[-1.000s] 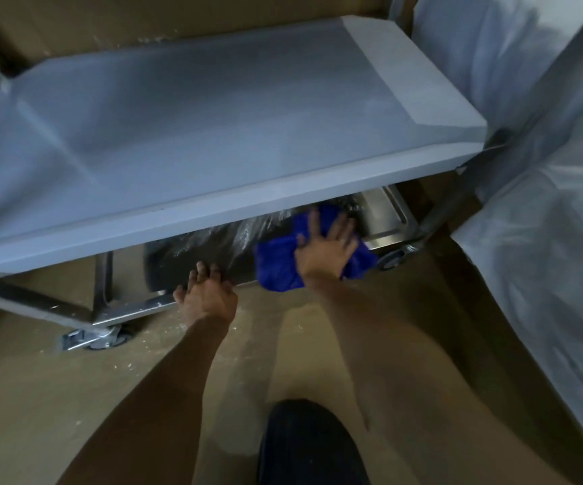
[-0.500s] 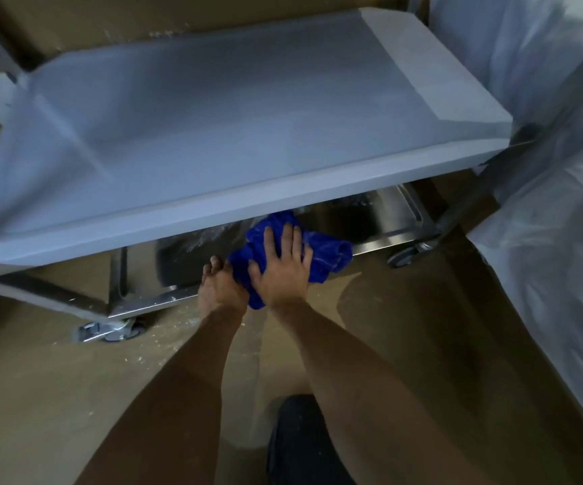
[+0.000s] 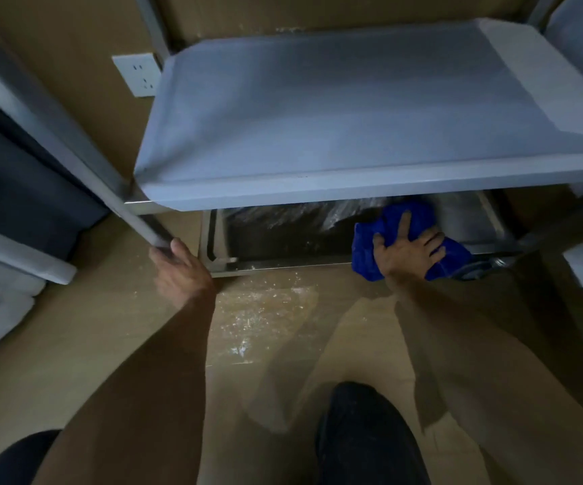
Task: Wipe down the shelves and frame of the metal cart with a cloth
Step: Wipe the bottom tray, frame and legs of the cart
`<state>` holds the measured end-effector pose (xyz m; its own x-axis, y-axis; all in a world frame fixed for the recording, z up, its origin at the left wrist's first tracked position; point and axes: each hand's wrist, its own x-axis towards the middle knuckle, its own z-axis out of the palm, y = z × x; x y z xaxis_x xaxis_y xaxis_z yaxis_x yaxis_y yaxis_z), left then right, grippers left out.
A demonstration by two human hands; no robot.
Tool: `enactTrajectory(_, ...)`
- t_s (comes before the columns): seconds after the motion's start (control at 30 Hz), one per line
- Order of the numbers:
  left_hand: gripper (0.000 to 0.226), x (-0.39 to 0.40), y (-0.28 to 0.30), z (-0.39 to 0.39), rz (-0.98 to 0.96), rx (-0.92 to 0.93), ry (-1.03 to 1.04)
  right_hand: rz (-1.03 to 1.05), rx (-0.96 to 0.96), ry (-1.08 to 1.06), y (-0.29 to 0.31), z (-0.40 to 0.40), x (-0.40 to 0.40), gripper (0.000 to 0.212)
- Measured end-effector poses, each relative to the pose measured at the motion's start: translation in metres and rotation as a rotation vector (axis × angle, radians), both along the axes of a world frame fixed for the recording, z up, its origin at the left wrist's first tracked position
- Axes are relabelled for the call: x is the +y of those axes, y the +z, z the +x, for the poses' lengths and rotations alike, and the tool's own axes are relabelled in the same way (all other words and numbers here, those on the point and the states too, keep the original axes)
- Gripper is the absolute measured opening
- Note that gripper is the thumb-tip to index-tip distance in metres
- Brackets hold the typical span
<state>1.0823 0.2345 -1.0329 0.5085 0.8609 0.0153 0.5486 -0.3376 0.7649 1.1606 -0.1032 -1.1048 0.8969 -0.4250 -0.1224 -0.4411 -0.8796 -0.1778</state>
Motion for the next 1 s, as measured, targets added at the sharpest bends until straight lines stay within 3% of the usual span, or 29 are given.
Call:
enactTrajectory(0.17,0.039,0.018,0.005,-0.002,0.042,0.03,-0.045,-0.012,-0.013,0.309,0.0,-0.017,0.131,0.08)
enactTrajectory(0.33,0.047,0.037,-0.003,0.001,0.129,0.112,-0.124,0.008,0.005,0.821,0.004,-0.035,0.29,0.086)
enactTrajectory(0.47,0.039,0.047,-0.003,0.001,0.136,0.187,-0.146,0.009,-0.008,0.94,0.003,-0.037,0.308,0.074)
enactTrajectory(0.57,0.033,0.035,0.001,0.006,0.106,0.21,-0.092,0.022,-0.03,0.798,0.003,-0.031,0.273,0.062)
enactTrajectory(0.87,0.03,0.02,-0.016,0.014,0.094,0.062,-0.058,0.006,0.002,-0.18,0.005,0.007,0.051,0.067)
enactTrajectory(1.0,0.038,0.027,-0.026,0.018,0.121,0.027,-0.061,-0.039,-0.017,-0.135,0.001,0.008,0.081,0.074)
